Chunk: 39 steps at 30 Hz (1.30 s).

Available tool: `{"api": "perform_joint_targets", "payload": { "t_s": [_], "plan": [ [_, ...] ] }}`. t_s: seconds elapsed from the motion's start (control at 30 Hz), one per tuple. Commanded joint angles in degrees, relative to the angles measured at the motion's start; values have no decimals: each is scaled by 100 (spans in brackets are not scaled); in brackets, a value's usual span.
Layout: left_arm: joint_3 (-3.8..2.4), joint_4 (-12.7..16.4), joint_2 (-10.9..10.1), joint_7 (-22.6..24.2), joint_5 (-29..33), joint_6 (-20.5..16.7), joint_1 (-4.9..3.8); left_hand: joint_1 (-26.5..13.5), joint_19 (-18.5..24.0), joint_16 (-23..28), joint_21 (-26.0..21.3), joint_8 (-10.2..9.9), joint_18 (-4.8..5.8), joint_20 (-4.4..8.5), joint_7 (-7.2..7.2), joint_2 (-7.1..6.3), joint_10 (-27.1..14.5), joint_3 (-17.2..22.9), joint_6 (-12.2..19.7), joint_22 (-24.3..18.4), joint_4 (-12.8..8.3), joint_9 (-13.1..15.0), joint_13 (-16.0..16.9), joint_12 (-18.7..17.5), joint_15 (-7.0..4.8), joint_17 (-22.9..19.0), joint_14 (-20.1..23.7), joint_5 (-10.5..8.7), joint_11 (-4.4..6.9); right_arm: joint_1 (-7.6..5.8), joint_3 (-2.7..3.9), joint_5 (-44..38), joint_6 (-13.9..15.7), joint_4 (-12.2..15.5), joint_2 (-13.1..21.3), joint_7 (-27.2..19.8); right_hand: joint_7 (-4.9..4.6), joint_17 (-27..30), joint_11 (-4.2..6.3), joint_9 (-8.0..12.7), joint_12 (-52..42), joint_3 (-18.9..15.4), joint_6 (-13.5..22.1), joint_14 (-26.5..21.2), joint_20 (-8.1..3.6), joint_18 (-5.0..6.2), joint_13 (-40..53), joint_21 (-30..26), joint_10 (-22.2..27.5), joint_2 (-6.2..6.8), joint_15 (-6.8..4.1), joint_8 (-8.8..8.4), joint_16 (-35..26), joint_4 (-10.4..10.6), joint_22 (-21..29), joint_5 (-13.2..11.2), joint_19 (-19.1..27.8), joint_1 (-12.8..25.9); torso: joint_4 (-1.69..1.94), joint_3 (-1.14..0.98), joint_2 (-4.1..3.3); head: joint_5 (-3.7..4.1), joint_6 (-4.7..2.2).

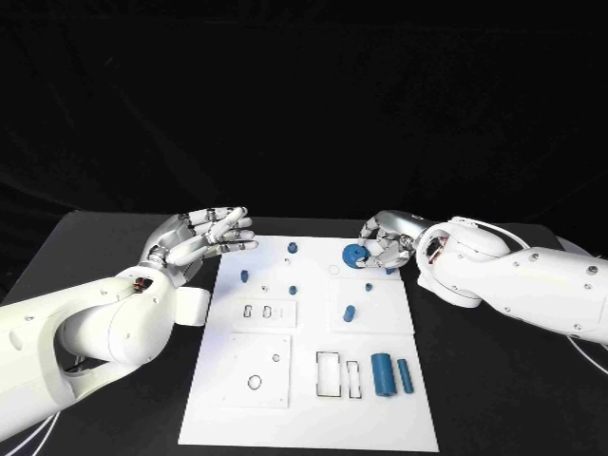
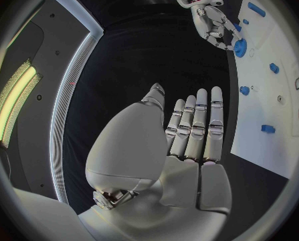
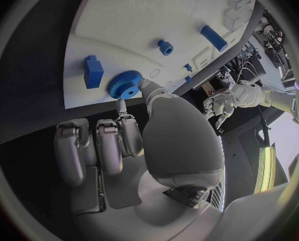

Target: Assemble the parts on the task board

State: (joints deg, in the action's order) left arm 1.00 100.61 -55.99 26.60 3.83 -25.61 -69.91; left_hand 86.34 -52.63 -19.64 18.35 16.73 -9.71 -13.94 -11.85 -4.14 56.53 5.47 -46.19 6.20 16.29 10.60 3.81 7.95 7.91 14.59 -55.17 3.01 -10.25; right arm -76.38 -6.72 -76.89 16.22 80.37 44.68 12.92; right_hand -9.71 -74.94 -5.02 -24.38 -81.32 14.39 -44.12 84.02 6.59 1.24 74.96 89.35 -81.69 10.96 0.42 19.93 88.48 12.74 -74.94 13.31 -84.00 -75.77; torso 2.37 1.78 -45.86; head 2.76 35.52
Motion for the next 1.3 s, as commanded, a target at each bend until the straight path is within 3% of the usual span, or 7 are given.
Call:
{"api": "perform_joint_targets", "payload": {
  "t_s": [0.03, 0.2, 1.3],
  "plan": [
    [-5, 2, 16, 18, 12, 125, -12, 42, -2, 37, -35, -39, -79, -20, -169, 36, 8, 14, 42, -5, -6, -9, -1, -25, -1, 5, 48, -13, -25, 7, 0, 17, -114, -51, -32, 109, -14, -1126, -5, -7, -31, 7, 37, 520, 51, -108, 565, 26, -41, -3, 52, 21, 31, 42, -1447, 20, -554, -38, -9, 1, 4, -8, 18],
    [-5, -10, 26, 12, 12, 129, -12, 42, -2, 37, -35, -39, -79, -20, -169, 36, 8, 14, 42, -5, -6, -9, -1, -25, -1, 5, 48, -13, -25, 9, -1, 19, -115, -106, -74, 114, -14, -1134, -5, -10, -39, 17, 33, 521, 52, -111, 573, 34, -43, -18, 53, 31, 35, 47, -1459, 27, -563, -57, -9, -6, 4, -11, 28],
    [-5, -28, 37, -24, 12, 161, -12, 45, -1, 44, -42, -40, -80, -22, -164, 37, 16, 14, 38, -11, -5, -9, 1, -31, -1, 10, 53, -13, -23, 38, -14, -800, -192, -215, -263, 168, 4, -1193, 10, -31, -150, 119, -90, 531, 53, -124, 687, 65, -119, -39, 47, 126, 58, -6, -1506, 72, -600, -270, -9, -4, 4, -27, 69]
  ]
}}
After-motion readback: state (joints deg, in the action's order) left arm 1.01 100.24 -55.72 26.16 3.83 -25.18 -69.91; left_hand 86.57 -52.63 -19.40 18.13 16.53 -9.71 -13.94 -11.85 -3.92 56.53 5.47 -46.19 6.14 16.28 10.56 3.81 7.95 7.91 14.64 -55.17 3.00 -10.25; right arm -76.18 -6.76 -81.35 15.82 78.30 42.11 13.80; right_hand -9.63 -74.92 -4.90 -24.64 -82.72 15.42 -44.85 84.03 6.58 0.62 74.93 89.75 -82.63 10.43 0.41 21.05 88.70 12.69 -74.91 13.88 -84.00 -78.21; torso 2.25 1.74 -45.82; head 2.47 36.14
